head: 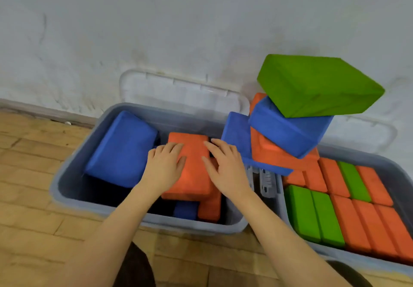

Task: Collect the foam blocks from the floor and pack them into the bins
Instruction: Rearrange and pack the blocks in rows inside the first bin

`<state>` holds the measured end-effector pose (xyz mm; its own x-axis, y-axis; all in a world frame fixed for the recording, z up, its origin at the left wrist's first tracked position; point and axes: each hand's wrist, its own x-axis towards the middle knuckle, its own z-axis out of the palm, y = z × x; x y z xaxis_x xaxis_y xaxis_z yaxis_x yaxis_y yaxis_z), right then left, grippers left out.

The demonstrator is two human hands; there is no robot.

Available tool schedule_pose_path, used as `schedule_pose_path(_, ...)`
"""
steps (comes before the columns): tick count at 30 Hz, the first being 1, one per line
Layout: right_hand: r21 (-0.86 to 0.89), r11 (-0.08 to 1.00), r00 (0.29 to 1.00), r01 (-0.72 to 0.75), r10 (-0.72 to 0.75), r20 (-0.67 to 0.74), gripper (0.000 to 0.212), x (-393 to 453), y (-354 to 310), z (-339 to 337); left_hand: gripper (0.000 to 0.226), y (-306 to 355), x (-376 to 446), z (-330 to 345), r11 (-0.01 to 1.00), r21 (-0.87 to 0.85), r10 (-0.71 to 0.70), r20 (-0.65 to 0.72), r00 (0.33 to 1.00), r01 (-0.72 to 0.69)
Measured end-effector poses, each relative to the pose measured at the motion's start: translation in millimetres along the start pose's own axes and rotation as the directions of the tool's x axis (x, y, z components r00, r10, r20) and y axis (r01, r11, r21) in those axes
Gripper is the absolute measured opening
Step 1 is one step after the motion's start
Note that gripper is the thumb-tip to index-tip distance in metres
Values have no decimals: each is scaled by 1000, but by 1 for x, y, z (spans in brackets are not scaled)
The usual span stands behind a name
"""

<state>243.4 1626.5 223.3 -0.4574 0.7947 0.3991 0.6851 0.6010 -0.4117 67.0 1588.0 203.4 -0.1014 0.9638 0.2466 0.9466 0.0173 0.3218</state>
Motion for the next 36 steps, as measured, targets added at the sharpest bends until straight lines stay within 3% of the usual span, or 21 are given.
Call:
schedule_pose_path(2,-15,997,969,-74,76,234,50,-9,12,22,55,-14,-11,19,997,28,-71,145,987,68)
schedule_pose_path(5,-98,985,855,-139,170,489,66,-23,34,52,72,-32,-20,46,979,183,-147,343,928,87)
schedule_pose_path(8,-144,977,775,-156,212,595,80,-32,48,76,94,-39,-23,68,972,210,-198,486,851,106)
schedule_pose_path(10,-94,979,772,-178,199,603,82,-37,52,89,103,-42,-24,81,980,108,-201,518,832,170)
schedule_pose_path(13,34,979,816,-202,149,558,71,-41,49,98,102,-46,-24,81,974,-77,-152,467,871,211)
schedule_pose_path(17,144,978,906,-149,77,417,56,-32,34,82,82,-44,-27,54,958,-199,-141,305,942,208)
schedule_pose_path(23,206,977,979,61,-99,177,47,5,-5,37,68,-31,-31,-18,942,-304,-142,10,990,138)
schedule_pose_path(29,227,952,979,204,-193,-72,45,55,-48,-28,58,-12,-4,-99,943,-332,-75,-269,960,-20)
schedule_pose_path(36,110,946,919,306,-263,-295,41,96,-65,-109,54,29,38,-164,929,-317,35,-440,897,-192)
